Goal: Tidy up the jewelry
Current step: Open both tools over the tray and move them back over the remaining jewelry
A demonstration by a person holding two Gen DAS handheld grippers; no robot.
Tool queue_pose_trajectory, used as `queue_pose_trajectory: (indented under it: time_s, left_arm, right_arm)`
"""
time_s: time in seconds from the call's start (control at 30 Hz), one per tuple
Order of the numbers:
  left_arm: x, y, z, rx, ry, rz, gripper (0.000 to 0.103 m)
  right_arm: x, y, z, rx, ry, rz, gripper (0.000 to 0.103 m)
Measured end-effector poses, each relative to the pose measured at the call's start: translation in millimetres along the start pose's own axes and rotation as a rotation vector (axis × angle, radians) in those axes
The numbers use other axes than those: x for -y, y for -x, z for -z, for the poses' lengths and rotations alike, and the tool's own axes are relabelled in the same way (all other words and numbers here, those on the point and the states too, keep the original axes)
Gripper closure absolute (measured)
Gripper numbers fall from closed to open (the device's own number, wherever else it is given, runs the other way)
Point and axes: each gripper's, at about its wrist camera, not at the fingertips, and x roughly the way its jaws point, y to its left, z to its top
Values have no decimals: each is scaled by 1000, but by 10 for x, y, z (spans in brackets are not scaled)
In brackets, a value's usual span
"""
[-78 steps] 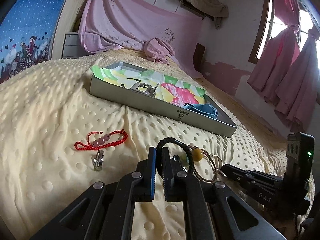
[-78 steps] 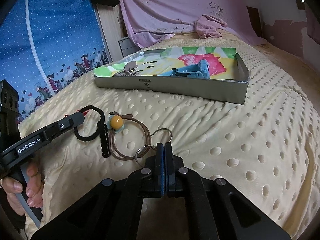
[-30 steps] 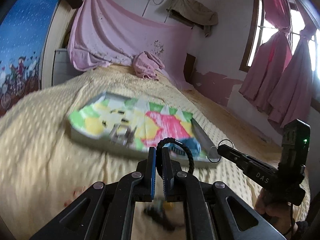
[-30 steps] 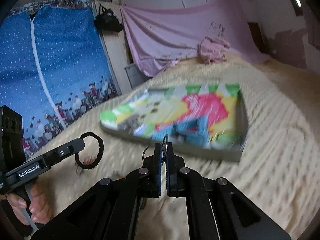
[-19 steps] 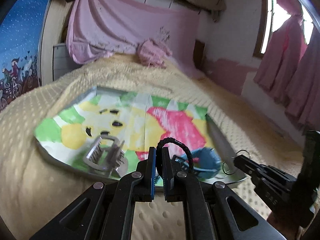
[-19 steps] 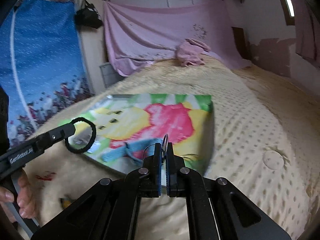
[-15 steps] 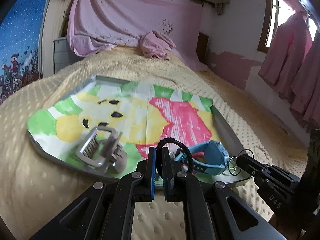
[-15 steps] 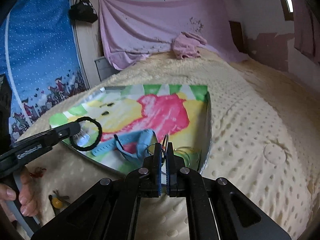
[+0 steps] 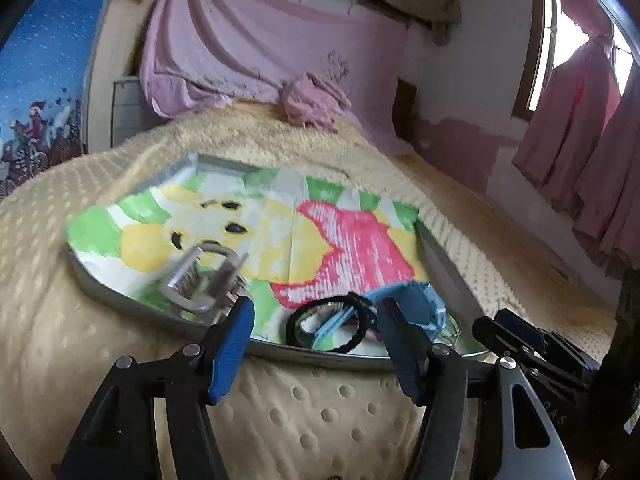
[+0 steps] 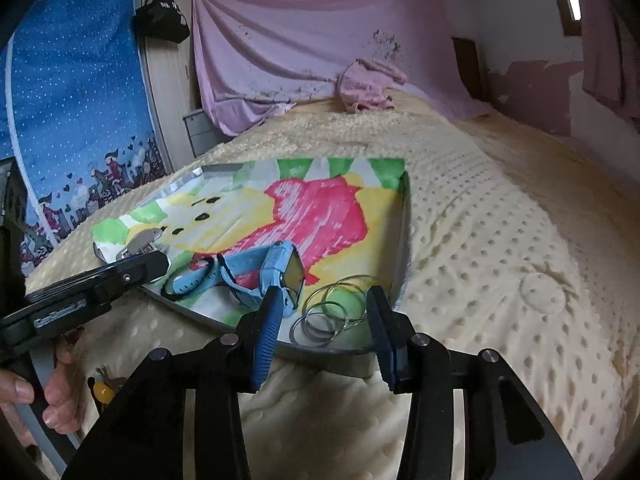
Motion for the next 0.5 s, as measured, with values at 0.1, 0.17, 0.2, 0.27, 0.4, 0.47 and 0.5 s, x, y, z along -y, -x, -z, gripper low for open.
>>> queue_pose_trajectory:
  time_s: [0.1, 0.17, 0.2, 0.27, 0.4, 0.47, 0.5]
  left_arm:
    - [-15, 143, -1, 26, 7, 3, 40]
    - [-31, 294, 5, 62, 7, -11, 21]
    - [-43, 373, 9, 86, 8, -21, 17]
    - [-67, 566, 24, 140, 8, -34, 8]
    - [-156, 934, 77, 215, 2, -72, 0]
    - [-211, 1092, 118, 234, -3, -81, 0]
    - [-240, 1167, 141, 242, -5, -90, 0]
  right_arm:
    - [-27, 201, 5, 78, 18, 4, 64]
    - [-43, 345, -3, 133, 18, -3, 52]
    - [-56, 425, -4, 164, 18, -6, 48]
    - [-81, 600, 6, 225, 18, -10, 37]
    - [-151, 868, 53, 300, 8, -24, 16]
    - [-224, 987, 96, 324, 11, -34, 8]
    - [-264, 1039, 112, 333, 16, -42, 7]
